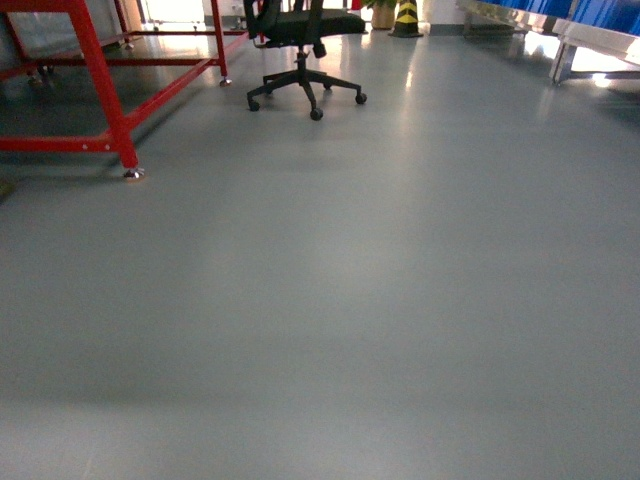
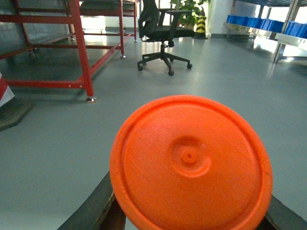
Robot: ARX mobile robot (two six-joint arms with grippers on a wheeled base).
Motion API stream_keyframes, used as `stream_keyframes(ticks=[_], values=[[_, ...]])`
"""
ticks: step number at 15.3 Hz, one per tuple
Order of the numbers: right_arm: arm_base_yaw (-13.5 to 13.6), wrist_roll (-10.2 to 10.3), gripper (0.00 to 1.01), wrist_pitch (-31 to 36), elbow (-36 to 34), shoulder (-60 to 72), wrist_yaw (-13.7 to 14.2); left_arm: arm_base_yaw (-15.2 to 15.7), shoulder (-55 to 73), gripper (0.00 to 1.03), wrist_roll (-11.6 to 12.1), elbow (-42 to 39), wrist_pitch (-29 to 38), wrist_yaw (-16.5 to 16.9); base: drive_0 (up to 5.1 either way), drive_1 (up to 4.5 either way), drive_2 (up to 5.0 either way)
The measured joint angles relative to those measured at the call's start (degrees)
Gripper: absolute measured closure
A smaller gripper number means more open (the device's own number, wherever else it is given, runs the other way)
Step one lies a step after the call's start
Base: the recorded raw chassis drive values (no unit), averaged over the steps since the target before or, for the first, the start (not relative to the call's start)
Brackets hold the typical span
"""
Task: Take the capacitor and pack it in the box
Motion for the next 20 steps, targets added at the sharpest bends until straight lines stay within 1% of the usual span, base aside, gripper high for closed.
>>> stream_keyframes(ticks=[20], values=[[0.0, 0.0, 0.03, 0.2, 0.0, 0.0, 0.0, 0.0, 0.0, 0.59, 0.0, 0.0, 0.1, 0.0, -5.0, 2.37, 2.4]])
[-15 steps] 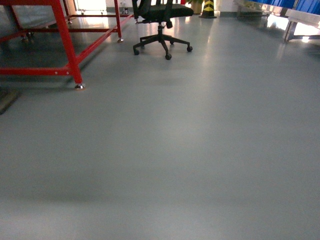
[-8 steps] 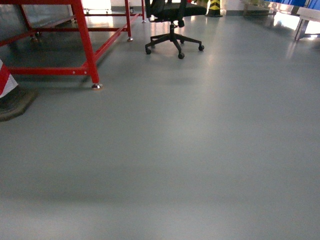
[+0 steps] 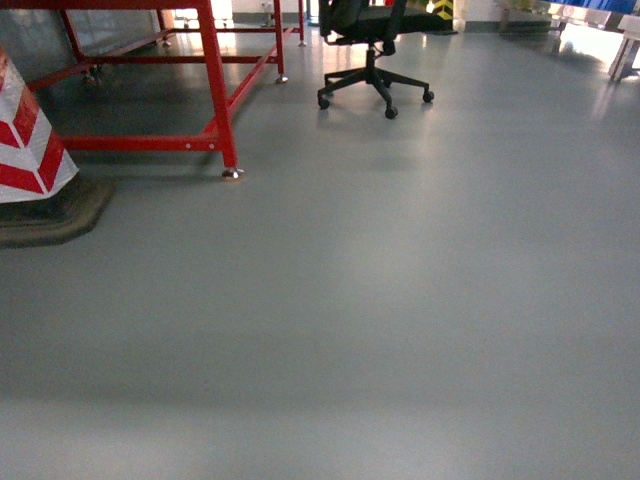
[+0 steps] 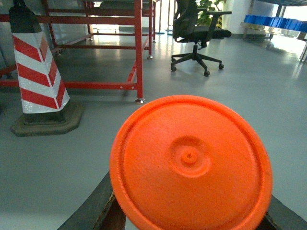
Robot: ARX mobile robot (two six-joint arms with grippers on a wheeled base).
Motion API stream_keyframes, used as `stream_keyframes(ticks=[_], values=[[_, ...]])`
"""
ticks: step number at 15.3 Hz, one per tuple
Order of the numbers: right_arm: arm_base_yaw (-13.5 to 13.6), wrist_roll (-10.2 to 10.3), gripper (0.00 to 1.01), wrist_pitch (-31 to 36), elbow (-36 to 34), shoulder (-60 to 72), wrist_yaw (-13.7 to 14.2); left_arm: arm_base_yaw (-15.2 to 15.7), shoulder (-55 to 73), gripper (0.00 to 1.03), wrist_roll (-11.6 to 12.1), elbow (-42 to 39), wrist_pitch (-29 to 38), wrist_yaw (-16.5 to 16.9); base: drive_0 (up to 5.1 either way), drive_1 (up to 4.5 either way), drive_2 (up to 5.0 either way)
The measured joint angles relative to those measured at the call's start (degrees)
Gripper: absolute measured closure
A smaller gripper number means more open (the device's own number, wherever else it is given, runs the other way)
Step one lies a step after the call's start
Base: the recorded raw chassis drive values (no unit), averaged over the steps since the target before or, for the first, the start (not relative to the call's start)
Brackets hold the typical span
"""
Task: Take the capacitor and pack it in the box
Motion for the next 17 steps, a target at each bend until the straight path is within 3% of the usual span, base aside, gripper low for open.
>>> stream_keyframes(ticks=[17], values=[[0.0, 0.0, 0.03, -0.3, 0.0, 0.0, 0.0, 0.0, 0.0, 0.59, 0.0, 0.0, -0.2, 0.0, -5.0, 2.39, 2.4]])
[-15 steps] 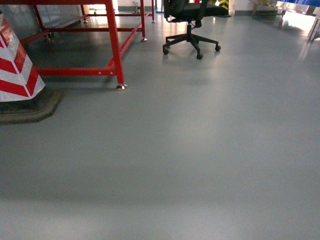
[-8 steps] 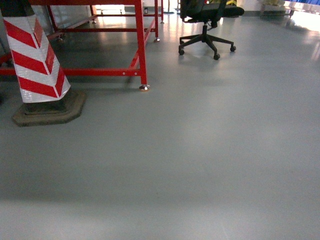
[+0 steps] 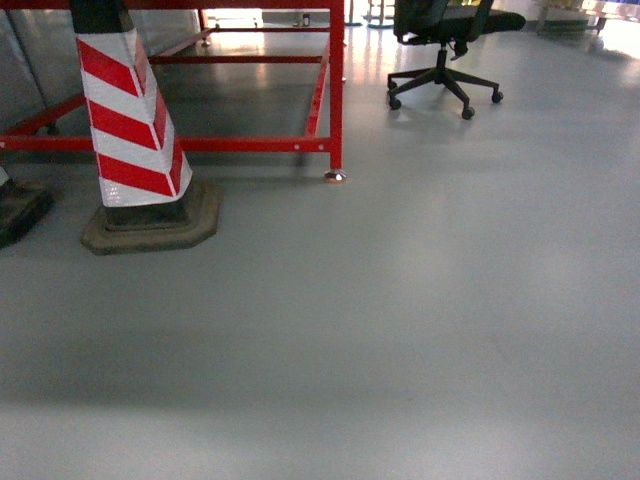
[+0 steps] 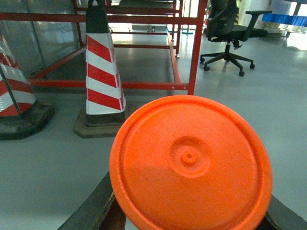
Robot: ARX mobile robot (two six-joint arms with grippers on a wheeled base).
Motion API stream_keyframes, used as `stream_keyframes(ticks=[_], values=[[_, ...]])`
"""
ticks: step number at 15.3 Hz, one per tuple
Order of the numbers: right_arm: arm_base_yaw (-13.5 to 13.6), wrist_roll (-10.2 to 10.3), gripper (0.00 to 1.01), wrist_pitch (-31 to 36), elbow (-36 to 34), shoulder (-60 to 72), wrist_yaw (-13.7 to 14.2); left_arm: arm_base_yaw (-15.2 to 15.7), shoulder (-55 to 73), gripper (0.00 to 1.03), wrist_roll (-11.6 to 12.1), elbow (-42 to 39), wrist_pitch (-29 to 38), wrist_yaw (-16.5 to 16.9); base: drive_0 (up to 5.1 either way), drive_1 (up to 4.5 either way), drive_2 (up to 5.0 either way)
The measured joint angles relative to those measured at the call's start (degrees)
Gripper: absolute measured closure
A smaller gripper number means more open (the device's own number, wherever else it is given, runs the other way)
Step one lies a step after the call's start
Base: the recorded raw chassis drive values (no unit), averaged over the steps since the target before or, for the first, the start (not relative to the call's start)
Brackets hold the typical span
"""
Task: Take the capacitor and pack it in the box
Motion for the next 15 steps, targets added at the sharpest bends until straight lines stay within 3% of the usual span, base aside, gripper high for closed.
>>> stream_keyframes(ticks=[15], values=[[0.0, 0.0, 0.03, 0.2, 0.0, 0.0, 0.0, 0.0, 0.0, 0.59, 0.0, 0.0, 0.0, 0.0, -5.0, 2.41, 2.4]])
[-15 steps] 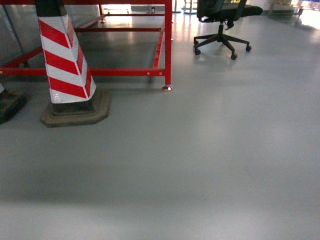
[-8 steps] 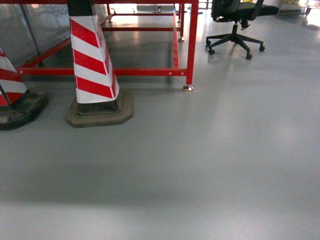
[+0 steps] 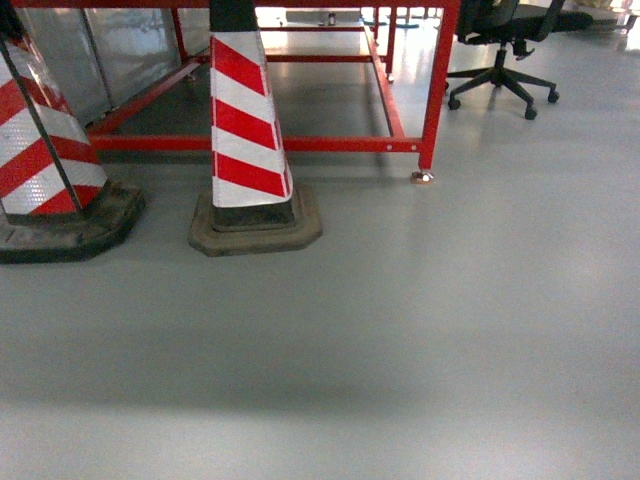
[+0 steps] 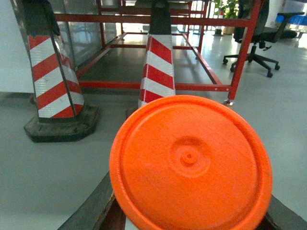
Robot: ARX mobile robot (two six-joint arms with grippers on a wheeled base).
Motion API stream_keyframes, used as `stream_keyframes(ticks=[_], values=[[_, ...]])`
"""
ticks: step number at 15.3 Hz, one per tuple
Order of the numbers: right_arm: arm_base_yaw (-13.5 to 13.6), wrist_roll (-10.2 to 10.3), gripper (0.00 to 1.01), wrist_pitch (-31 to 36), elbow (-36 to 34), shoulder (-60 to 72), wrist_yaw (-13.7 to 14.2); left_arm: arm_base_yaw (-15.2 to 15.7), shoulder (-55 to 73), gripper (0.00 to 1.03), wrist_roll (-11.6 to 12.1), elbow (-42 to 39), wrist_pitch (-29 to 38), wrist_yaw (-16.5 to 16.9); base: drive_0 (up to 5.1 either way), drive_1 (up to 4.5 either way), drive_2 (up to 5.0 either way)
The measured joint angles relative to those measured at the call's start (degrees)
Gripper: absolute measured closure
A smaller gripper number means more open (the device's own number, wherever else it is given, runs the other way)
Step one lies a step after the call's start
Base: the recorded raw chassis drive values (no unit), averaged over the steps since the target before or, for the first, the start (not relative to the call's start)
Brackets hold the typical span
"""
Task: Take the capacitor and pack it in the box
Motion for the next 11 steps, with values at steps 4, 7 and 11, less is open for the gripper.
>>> stream_keyframes(ticks=[4, 7, 11], values=[[0.0, 0.0, 0.03, -0.1, 0.0, 0.0, 0.0, 0.0, 0.0, 0.59, 0.0, 0.0, 0.0, 0.0, -5.0, 2.39, 2.4], [0.0, 0.0, 0.03, -0.2, 0.0, 0.0, -0.1, 0.0, 0.0, 0.59, 0.0, 0.0, 0.1, -0.1, 0.0, 0.0, 0.0], [0.0, 0.0, 0.03, 0.2, 0.0, 0.0, -0.1, 0.0, 0.0, 0.59, 0.0, 0.0, 0.3, 0.0, 0.0, 2.14, -2.1]])
